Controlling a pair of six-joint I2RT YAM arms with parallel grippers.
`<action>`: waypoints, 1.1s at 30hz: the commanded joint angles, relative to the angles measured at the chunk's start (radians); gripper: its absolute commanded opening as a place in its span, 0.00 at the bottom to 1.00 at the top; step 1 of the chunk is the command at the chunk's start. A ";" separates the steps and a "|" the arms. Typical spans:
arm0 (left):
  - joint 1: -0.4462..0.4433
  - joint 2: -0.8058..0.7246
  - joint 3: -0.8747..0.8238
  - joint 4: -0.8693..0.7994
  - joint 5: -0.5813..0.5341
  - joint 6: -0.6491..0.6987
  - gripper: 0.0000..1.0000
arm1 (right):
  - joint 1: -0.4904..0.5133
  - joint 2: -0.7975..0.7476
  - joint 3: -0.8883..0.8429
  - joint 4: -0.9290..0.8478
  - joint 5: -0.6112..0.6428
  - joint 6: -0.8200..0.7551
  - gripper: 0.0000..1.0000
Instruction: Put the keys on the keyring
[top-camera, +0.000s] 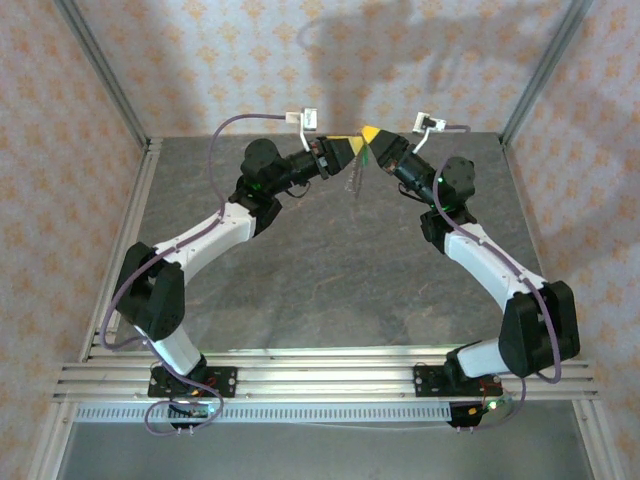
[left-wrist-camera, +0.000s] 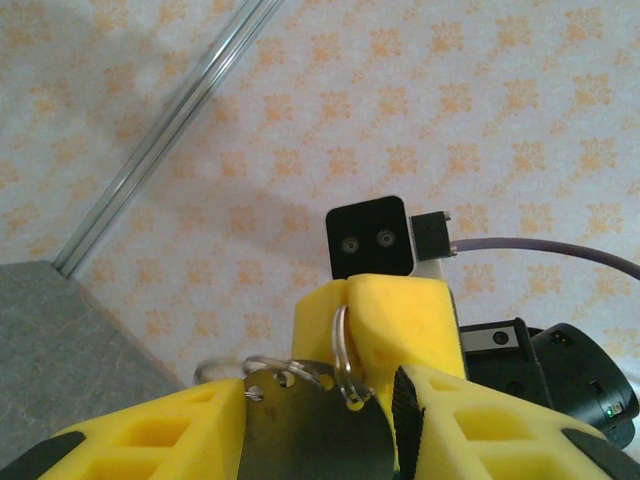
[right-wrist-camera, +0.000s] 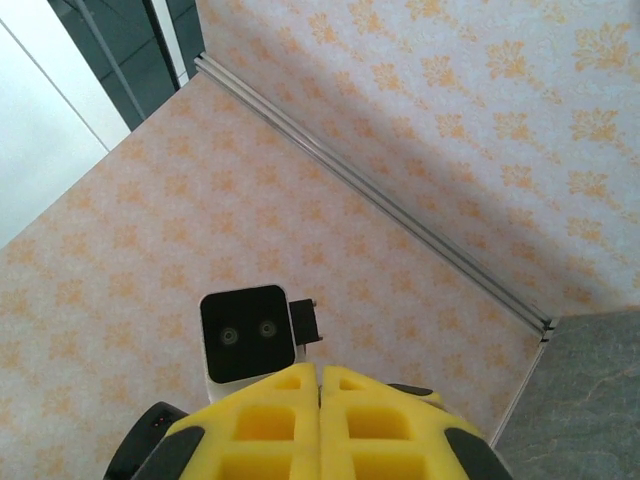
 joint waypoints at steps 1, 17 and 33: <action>-0.010 0.004 0.038 0.063 -0.013 -0.010 0.44 | 0.007 -0.001 -0.003 0.091 -0.001 0.004 0.00; -0.009 0.014 0.038 0.086 -0.045 -0.023 0.42 | 0.007 -0.012 -0.012 0.077 -0.020 -0.013 0.00; -0.026 0.026 0.050 0.041 0.000 0.009 0.00 | 0.008 -0.007 -0.007 0.066 -0.028 -0.016 0.00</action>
